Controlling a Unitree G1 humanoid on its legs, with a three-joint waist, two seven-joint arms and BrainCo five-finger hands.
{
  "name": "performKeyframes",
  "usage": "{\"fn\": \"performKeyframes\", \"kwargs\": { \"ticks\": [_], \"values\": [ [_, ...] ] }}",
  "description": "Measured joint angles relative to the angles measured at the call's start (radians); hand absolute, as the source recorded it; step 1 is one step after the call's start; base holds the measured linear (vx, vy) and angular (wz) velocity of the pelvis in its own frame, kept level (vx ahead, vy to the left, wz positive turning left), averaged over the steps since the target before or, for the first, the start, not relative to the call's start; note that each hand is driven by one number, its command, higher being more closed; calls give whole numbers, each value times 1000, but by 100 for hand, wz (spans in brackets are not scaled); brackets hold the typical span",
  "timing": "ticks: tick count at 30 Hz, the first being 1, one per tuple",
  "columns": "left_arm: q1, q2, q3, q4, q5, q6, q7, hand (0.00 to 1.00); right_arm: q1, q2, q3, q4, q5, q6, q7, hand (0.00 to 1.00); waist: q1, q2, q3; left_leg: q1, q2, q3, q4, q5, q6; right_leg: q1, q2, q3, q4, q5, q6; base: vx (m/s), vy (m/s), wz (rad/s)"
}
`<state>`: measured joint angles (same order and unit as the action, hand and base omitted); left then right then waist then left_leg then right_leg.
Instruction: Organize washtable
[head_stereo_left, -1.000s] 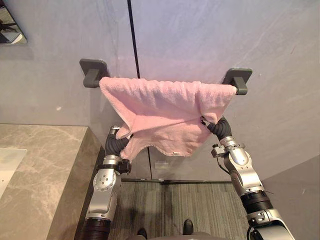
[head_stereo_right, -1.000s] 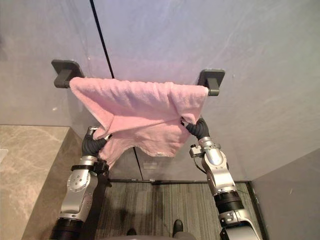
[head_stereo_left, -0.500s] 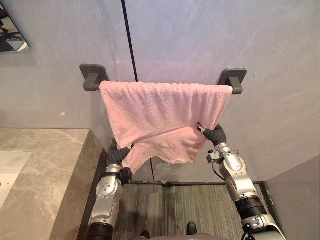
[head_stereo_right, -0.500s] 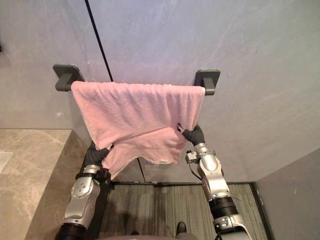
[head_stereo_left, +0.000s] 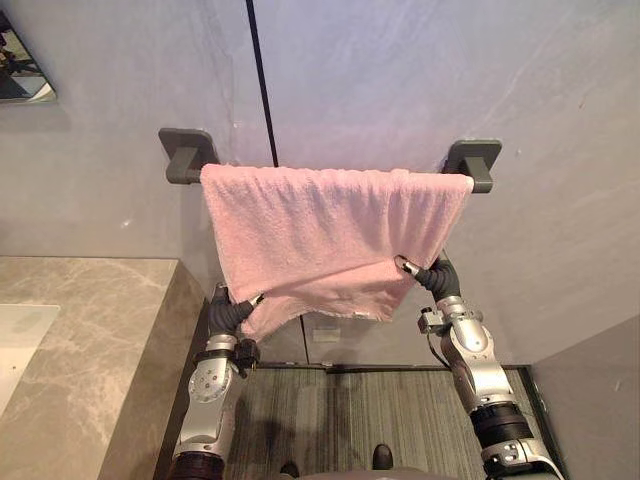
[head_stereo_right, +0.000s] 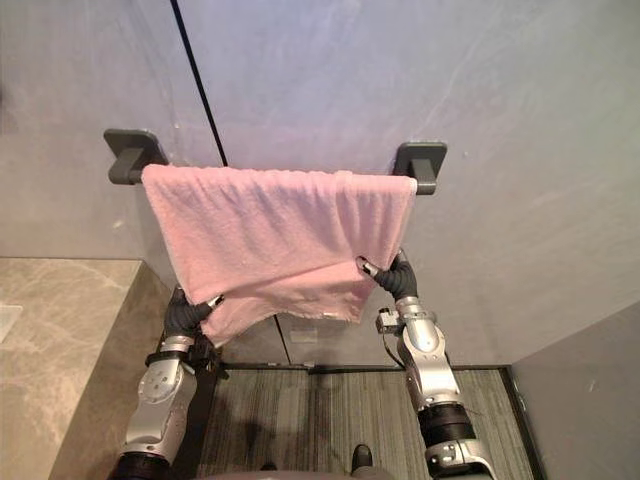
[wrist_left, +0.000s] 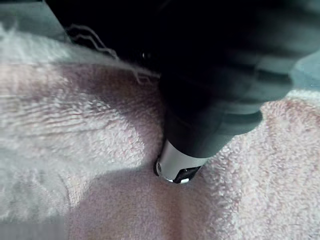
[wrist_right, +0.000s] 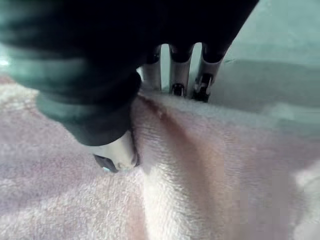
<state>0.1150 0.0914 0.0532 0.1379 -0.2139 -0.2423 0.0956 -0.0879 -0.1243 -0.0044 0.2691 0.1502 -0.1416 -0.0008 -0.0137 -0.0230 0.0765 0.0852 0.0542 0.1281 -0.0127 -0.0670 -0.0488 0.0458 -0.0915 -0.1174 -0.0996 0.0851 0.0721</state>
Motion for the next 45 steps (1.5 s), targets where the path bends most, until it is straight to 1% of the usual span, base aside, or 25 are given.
{"fn": "performKeyframes", "kwargs": {
  "ticks": [6, 10, 17, 18, 21, 24, 26, 28, 29, 30, 31, 32, 34, 35, 36, 37, 39, 40, 41, 42, 45],
  "values": [
    [81, -15, 28, -12, -13, 6, 8, 0, 81, 4, -78, 0, -7, 21, -25, 0, 1, -4, 0, 0, 6, 0, 8, 0, 0, 3, 1, 2, 0, 0, -1, -45, -21, -1],
    [114, -53, 74, -59, -29, 17, 16, 0, 123, 40, -141, -28, -17, 32, -55, 0, 1, -8, -2, 0, 6, -1, 9, 0, 0, 4, 2, -1, 0, 1, -1, 0, 0, 0],
    [132, -61, 175, -213, -52, 18, 20, 0, 145, 41, -249, -131, -18, 34, -90, 0, -2, -9, -2, 0, -1, -15, 10, 0, 0, 12, 0, -16, 0, 0, -1, -1, 0, 5],
    [131, -60, 206, -281, -52, 11, 27, 0, 144, 39, -289, -198, -25, 33, -104, 0, -2, -9, -2, 4, -2, -17, 11, 0, 0, 18, -1, -19, 0, 0, -1, -12, -3, 4],
    [131, -58, 241, -365, -53, -4, 43, 0, 138, 37, -322, -288, -25, 29, -120, 0, -2, -9, -2, 10, -2, -17, 11, 0, 0, 24, -1, -19, 0, 0, 0, -27, -4, 0],
    [125, -43, 273, -491, -55, -31, 60, 0, 111, 32, -357, -405, -22, -2, -137, 0, -5, -9, -2, 14, -3, -17, 12, 0, 0, 28, -2, -19, -1, 0, -1, -54, -8, -1],
    [107, -17, 285, -595, -55, -54, 60, 0, 81, 8, -361, -501, -5, -31, -142, 0, -9, -9, -2, 20, -3, -17, 13, 0, 0, 34, -2, -19, -3, 0, -1, -43, -8, 0],
    [80, 10, 292, -651, -62, -72, 60, 0, 43, -14, -357, -558, 12, -52, -139, 0, -13, -9, -2, 26, -3, -16, 13, 0, 0, 38, -2, -18, -4, 0, -1, -47, -7, -1],
    [55, 38, 290, -694, -99, -96, 52, 0, 8, -31, -346, -613, 57, -80, -124, 0, -18, -9, -2, 28, -3, -15, 13, 0, 0, 38, -1, -17, -4, 0, -1, -59, -9, -2],
    [39, 56, 289, -725, -129, -108, 39, 0, -18, -45, -325, -652, 90, -102, -117, 0, -23, -8, -2, 30, -3, -14, 13, 0, 0, 38, -1, -17, -4, 1, -1, -48, -8, -2],
    [30, 64, 282, -741, -150, -116, 30, 0, -34, -50, -307, -670, 118, -118, -102, 0, -24, -8, -2, 31, -3, -14, 13, 0, 0, 38, -1, -16, -4, 1, -1, -42, -7, -3],
    [6, 88, 248, -774, -192, -124, 5, 0, -63, -61, -259, -716, 178, -143, -74, 0, -24, -8, -2, 33, -3, -12, 13, 0, 0, 38, -1, -15, -4, 1, -1, -36, -5, -3],
    [-18, 116, 186, -795, -240, -129, -34, 0, -91, -70, -189, -750, 235, -162, -35, 0, -25, -8, -3, 34, -3, -10, 13, 0, 0, 38, -1, -13, -4, 1, -1, -34, -5, -3],
    [-37, 140, 114, -800, -279, -131, -76, 0, -115, -81, -112, -767, 275, -164, 7, 0, -26, -7, -3, 35, -3, -9, 13, 0, 0, 39, 0, -12, -4, 1, -1, -40, -7, -4],
    [-56, 159, 48, -799, -299, -129, -102, 0, -135, -84, -43, -767, 294, -165, 37, 0, -26, -7, -3, 36, -2, -8, 14, 0, 0, 39, 0, -10, -3, 2, -2, -39, -9, -4],
    [-64, 166, 13, -799, -319, -125, -125, 0, -144, -84, -2, -767, 314, -161, 59, 0, -26, -7, -3, 36, -2, -7, 14, 0, 0, 39, 1, -10, -1, 2, -2, -31, -10, -3],
    [-86, 188, -107, -793, -373, -106, -211, 0, -153, -84, 117, -764, 375, -147, 137, 0, -25, -7, -3, 36, -2, -7, 14, 0, 0, 41, 1, -10, 0, 3, -3, 0, 0, 0],
    [-87, 195, -128, -791, -382, -101, -227, 0, -153, -85, 138, -764, 387, -140, 151, 0, -25, -7, -3, 36, -2, -7, 14, 0, 0, 42, 1, -10, 0, 3, -3, 0, 0, 0],
    [-87, 211, -165, -778, -393, -86, -261, 0, -153, -88, 175, -761, 414, -121, 184, 0, -25, -7, -3, 36, -2, -7, 14, 0, 0, 43, 1, -9, 0, 3, -3, 0, 0, 0],
    [-88, 224, -200, -754, -405, -76, -286, 0, -152, -100, 207, -751, 429, -111, 208, 0, -25, -7, -3, 36, -3, -7, 14, 0, 0, 45, 0, -9, 0, 3, -3, 0, 0, 0],
    [-87, 238, -248, -690, -405, -46, -326, 0, -151, -124, 250, -707, 445, -82, 259, 0, -26, -7, -3, 37, -3, -6, 15, 0, 0, 45, 1, -9, 0, 4, -3, -37, -7, -1]
  ]
}}
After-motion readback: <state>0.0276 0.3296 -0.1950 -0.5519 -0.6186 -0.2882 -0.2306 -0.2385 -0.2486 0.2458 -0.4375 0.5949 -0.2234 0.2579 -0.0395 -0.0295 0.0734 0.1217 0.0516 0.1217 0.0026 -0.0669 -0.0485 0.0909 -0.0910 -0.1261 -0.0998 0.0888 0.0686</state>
